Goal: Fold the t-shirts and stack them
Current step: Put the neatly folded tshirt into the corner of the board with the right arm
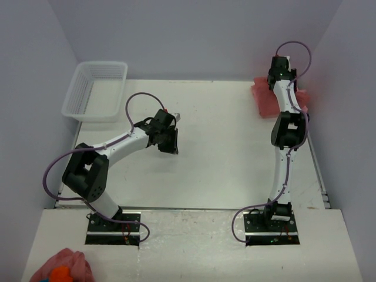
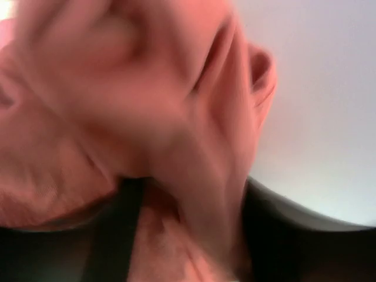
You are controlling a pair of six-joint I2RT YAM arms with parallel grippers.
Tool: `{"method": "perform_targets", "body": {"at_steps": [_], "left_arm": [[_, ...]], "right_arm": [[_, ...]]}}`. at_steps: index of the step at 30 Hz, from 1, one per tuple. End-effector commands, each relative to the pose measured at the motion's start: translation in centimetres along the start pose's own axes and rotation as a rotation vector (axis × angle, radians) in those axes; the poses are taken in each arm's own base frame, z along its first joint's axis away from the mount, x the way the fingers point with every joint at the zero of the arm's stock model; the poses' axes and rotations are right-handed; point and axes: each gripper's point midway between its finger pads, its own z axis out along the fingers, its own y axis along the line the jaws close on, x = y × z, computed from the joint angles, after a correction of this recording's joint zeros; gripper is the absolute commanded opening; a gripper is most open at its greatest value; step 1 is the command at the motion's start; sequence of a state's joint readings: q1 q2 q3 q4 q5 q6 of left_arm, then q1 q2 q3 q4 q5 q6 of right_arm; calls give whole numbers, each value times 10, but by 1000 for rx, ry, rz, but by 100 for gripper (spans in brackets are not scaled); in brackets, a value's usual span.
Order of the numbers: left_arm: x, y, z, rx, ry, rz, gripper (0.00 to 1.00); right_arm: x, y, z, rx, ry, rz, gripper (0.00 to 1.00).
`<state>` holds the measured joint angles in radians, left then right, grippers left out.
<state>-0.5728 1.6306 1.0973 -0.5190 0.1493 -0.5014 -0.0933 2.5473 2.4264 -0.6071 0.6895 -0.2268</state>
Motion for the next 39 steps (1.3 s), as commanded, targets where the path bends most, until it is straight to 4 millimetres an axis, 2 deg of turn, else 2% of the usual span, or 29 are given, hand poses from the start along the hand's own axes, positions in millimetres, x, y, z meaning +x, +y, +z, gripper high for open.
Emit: {"method": "perform_targets", "body": {"at_steps": [1, 2, 5, 6, 8, 9, 10, 12, 13, 14, 15, 18, 19, 20, 21, 22, 23, 25, 29, 30, 31, 32, 34, 36, 37, 39], "left_arm": [[10, 2, -1, 0, 27, 35, 16], [12, 3, -1, -1, 32, 34, 16], [19, 5, 1, 0, 43, 22, 16], [20, 4, 1, 8, 43, 16, 16], [23, 4, 0, 8, 42, 8, 16], [22, 4, 0, 9, 39, 4, 16], [22, 2, -2, 12, 34, 6, 16], [20, -1, -6, 13, 21, 3, 16], [17, -4, -10, 21, 7, 6, 16], [16, -7, -12, 24, -1, 5, 16], [16, -9, -13, 24, -7, 4, 16], [15, -15, -20, 30, -25, 1, 16], [15, -18, -23, 36, -30, 3, 16], [15, -22, -25, 40, -32, 11, 16], [17, -19, -26, 19, -28, 13, 16], [16, -20, -28, 13, -32, 18, 16], [18, -20, -29, 4, -28, 24, 16], [18, -18, -30, -7, -34, 25, 16], [13, -23, -34, 13, -66, 23, 13], [11, -24, -35, 16, -77, 24, 9], [9, -24, -36, 17, -88, 25, 8], [5, -26, -37, 21, -104, 20, 7], [3, -29, -38, 29, -112, 15, 7], [2, -31, -40, 35, -117, 11, 6], [4, -32, -41, 37, -117, 16, 7], [5, -32, -42, 37, -119, 10, 7]], "right_arm": [[-26, -16, -2, 9, -70, 111, 72], [-28, -19, -5, 12, -73, 128, 99], [-44, -33, -19, 29, -113, 161, 99], [-58, -49, -34, 44, -152, 188, 99], [-76, -59, -58, 16, -198, 219, 99], [-89, -61, -76, 6, -235, 227, 99], [-105, -79, -104, -1, -287, 258, 99], [-123, -76, -139, -65, -348, 271, 99], [-133, -85, -161, -86, -386, 294, 99], [-135, -83, -170, -117, -396, 300, 99], [-139, -73, -185, -147, -415, 301, 99], [-127, -52, -182, -220, -378, 304, 99], [-121, -45, -176, -229, -354, 291, 88], [-111, -31, -165, -245, -318, 270, 59], [-105, -25, -160, -247, -294, 265, 10], [-92, -9, -150, -279, -256, 243, 0], [-78, 6, -142, -319, -209, 234, 0], [-65, 18, -133, -341, -154, 266, 0], [-46, 42, -135, -440, -86, 297, 0], [-53, 35, -147, -466, -109, 326, 0], [-38, 47, -147, -502, -80, 319, 0], [-42, 46, -151, -515, -111, 347, 0], [-35, 45, -155, -524, -111, 344, 0], [-28, 48, -146, -495, -78, 320, 0], [-23, 38, -132, -473, -55, 329, 0], [-20, 30, -122, -422, -48, 319, 0]]}}
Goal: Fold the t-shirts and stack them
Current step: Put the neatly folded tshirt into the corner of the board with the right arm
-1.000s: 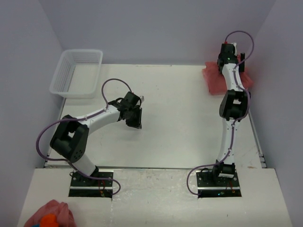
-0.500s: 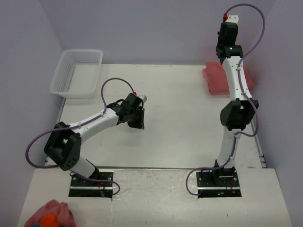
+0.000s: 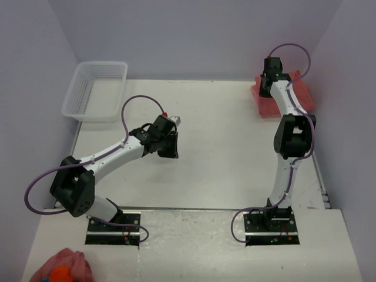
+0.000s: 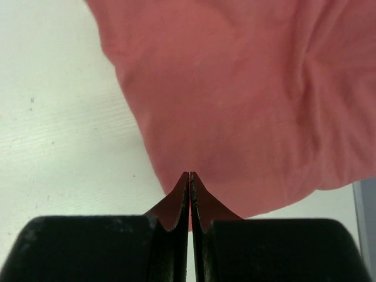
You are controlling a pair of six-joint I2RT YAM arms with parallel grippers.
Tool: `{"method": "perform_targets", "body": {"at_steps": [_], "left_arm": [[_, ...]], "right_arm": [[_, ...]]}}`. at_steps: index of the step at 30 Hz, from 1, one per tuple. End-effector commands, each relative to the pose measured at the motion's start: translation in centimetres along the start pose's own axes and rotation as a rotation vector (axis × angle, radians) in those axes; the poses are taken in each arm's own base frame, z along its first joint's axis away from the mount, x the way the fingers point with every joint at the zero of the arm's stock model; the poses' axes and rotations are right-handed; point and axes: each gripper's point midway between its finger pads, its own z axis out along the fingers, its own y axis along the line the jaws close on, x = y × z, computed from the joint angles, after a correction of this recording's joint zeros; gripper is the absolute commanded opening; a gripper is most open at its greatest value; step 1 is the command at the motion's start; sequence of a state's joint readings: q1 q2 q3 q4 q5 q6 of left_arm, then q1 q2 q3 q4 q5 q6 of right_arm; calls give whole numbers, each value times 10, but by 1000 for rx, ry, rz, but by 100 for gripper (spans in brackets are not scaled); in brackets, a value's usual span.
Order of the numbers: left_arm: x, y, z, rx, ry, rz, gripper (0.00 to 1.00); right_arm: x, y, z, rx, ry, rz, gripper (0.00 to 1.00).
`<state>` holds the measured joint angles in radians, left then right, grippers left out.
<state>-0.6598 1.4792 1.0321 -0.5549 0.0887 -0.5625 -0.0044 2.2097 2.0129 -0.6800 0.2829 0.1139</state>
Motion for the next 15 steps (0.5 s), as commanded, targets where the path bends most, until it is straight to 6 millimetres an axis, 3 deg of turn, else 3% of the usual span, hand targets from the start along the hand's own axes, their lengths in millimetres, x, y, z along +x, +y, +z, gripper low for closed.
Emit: {"method": "perform_targets", "body": {"at_steps": [1, 2, 6, 15], "left_arm": [[-16, -13, -12, 32, -73, -7, 7], [-14, -12, -12, 27, -65, -8, 8], [-12, -12, -11, 25, -57, 0, 8], [-6, -9, 3, 8, -5, 4, 8]], "right_arm": [[-53, -33, -30, 80, -150, 78, 0], [-48, -50, -20, 192, -139, 69, 0], [-48, -81, 0, 362, -135, 61, 0], [-29, -124, 37, 524, -93, 81, 0]]}}
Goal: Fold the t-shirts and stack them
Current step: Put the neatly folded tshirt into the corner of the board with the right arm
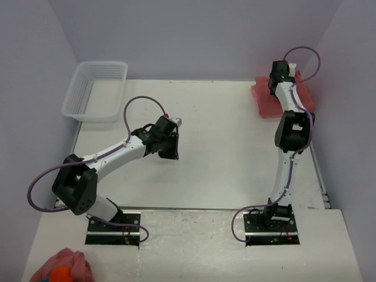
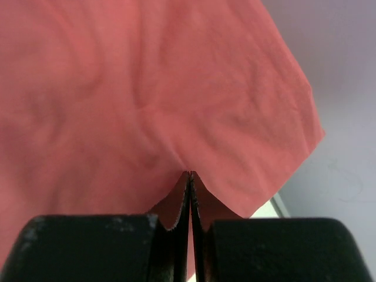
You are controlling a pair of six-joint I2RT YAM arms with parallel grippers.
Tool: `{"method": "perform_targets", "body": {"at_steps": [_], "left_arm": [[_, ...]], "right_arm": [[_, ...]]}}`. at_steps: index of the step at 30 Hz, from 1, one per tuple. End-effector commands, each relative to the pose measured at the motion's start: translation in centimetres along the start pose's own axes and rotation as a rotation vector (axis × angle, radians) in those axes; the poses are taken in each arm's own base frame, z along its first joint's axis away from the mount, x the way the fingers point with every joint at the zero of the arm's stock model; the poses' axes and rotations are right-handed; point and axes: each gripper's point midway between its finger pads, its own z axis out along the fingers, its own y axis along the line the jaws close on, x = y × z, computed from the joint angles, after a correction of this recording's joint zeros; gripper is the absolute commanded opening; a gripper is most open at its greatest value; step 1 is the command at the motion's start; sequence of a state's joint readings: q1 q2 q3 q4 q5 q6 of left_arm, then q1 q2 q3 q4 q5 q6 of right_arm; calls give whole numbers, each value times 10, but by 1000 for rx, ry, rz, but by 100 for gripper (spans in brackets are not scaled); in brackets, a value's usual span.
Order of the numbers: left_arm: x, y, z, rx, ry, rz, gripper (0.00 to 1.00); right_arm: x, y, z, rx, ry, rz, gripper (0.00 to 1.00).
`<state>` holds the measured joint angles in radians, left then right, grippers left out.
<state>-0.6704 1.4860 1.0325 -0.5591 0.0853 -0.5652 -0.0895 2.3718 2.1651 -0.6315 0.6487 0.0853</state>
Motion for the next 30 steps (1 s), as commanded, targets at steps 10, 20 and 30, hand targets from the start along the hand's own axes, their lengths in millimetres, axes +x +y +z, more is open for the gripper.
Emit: {"method": "perform_targets", "body": {"at_steps": [10, 20, 30], "left_arm": [[1, -11, 18, 33, 36, 14, 8], [11, -9, 14, 41, 35, 3, 8], [-36, -1, -30, -82, -208, 42, 41]], "right_arm": [[0, -46, 36, 204, -11, 63, 0], [-41, -64, -14, 170, -99, 148, 0], [-79, -16, -173, -452, -185, 264, 12]]}}
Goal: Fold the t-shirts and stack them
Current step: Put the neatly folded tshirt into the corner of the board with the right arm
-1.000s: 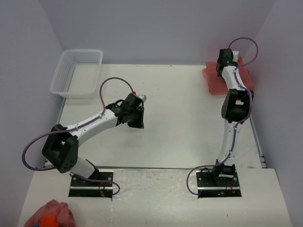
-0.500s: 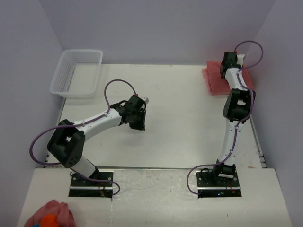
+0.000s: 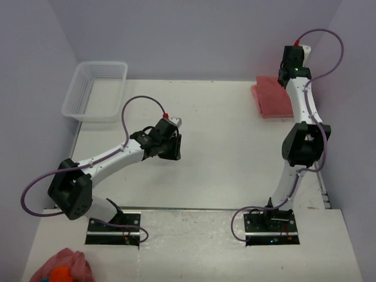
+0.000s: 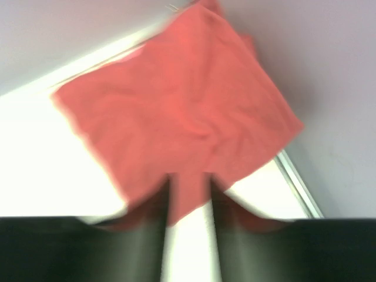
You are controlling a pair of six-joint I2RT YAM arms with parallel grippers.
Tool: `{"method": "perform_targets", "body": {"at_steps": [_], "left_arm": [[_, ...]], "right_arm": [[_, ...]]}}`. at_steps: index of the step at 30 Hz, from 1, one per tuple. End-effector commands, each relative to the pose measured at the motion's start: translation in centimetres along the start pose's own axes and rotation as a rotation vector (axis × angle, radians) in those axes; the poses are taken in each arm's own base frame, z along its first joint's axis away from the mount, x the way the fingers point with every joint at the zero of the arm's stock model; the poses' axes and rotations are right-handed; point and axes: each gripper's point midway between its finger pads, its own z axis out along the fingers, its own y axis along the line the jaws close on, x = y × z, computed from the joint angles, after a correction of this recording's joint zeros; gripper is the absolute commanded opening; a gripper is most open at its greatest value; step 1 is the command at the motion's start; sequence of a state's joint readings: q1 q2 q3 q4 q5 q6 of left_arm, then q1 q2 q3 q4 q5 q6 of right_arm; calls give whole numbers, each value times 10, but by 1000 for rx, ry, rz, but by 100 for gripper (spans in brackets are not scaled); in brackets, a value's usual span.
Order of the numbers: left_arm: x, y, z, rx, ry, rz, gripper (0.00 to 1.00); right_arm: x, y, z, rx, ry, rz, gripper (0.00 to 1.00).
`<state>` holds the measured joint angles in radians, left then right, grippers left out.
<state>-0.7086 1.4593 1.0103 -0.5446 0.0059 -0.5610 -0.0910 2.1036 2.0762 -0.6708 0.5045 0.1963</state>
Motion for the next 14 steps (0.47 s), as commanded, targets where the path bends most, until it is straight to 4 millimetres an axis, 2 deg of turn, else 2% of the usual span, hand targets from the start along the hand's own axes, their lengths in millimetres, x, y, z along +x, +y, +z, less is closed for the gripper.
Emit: {"method": "perform_targets", "body": {"at_steps": [1, 2, 3, 4, 5, 6, 7, 8, 9, 10, 12, 14], "left_arm": [[-51, 2, -36, -65, -217, 1, 46], [-62, 4, -45, -87, -263, 2, 58], [-62, 5, -45, -89, -263, 6, 63], [-73, 8, -53, -113, -307, 0, 69], [-77, 9, -55, -123, -322, 0, 73], [-83, 12, -58, -147, -347, -2, 78], [-88, 12, -61, -156, -363, -4, 80], [-93, 12, -63, -160, -385, -10, 85], [-96, 15, -65, -176, -399, -12, 88], [-98, 17, -65, -190, -409, -14, 91], [-103, 26, -69, -242, -439, -39, 93], [-106, 33, -76, -277, -478, -76, 97]], "right_arm": [[-20, 46, -89, -368, -38, 69, 46], [-16, 52, -111, -423, -47, 58, 66], [-18, 53, -121, -434, -56, 60, 81], [-6, 53, -123, -442, -27, 53, 95], [3, 62, -131, -492, -8, 33, 99], [6, 73, -151, -538, -18, 15, 99], [23, 75, -151, -534, 11, 2, 99], [32, 84, -162, -575, 19, -19, 99], [25, 85, -181, -622, -29, -7, 99], [47, 86, -181, -629, 9, -15, 99], [55, 98, -204, -745, 10, 15, 99], [71, 97, -223, -785, 28, 31, 99]]}}
